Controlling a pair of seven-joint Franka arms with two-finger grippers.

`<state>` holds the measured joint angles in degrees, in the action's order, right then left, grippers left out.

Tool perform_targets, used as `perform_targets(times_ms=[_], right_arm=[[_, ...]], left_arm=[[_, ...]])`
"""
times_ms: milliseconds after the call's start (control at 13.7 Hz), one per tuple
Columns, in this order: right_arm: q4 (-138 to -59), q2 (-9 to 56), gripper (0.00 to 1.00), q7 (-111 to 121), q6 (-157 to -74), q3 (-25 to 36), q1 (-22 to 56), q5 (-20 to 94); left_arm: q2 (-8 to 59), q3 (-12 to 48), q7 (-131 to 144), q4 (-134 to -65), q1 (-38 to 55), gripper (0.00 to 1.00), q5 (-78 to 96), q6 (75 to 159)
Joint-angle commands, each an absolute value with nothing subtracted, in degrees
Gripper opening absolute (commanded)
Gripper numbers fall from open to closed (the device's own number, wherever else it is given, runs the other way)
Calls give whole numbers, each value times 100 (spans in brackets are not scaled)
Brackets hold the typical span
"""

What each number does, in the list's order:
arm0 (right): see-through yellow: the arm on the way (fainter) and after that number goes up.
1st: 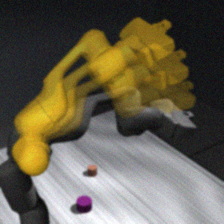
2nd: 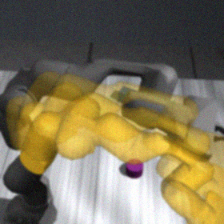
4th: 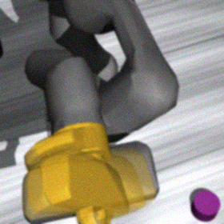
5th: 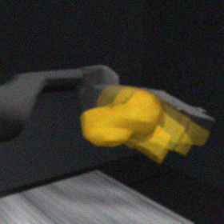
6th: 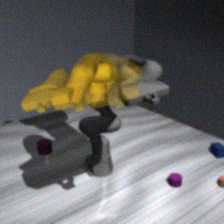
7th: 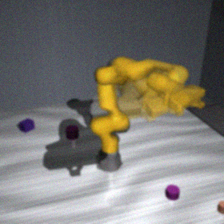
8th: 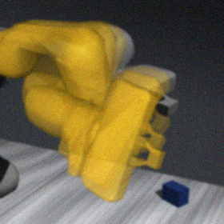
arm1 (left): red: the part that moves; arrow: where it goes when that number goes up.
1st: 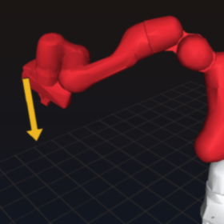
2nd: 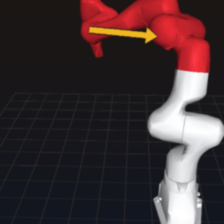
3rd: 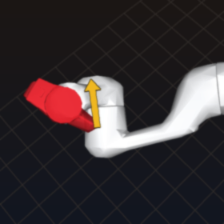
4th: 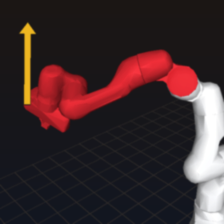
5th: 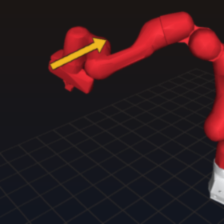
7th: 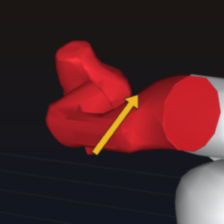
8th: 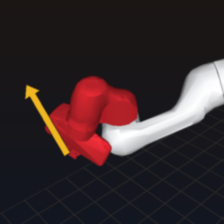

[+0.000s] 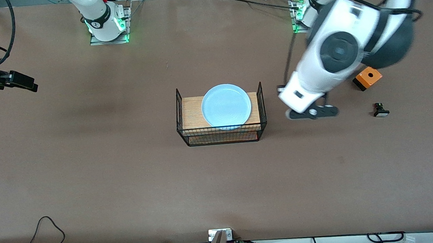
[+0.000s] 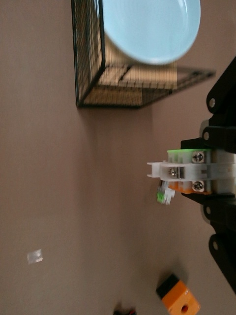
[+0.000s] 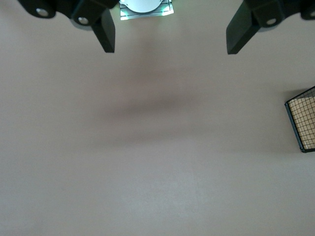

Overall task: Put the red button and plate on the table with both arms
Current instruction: 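Lift the button out of the basket and lower it beside the orange block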

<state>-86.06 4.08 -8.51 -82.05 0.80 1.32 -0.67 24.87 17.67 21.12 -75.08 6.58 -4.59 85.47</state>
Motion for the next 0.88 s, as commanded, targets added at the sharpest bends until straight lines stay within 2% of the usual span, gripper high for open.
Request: perform_targets(times_ms=[0,219,512,804], right_arm=[[-8455,483,100,-791,-8147,44,88,-114],[-8455,483,100,-791,-8147,44,88,-114],[-8455,483,100,-791,-8147,53,88,-114],[-8455,483,100,-791,-8139,53,79,-123]], left_arm=[[2513,1819,962,-7760,-24,13,-431,8499],[2724,1802,503,-8312,-561,13,-929,9050],[2716,1784,45,-9656,-1037,14,-1125,10938],[2987,1679,18,-10607,-1264,16,-1510,12292]])
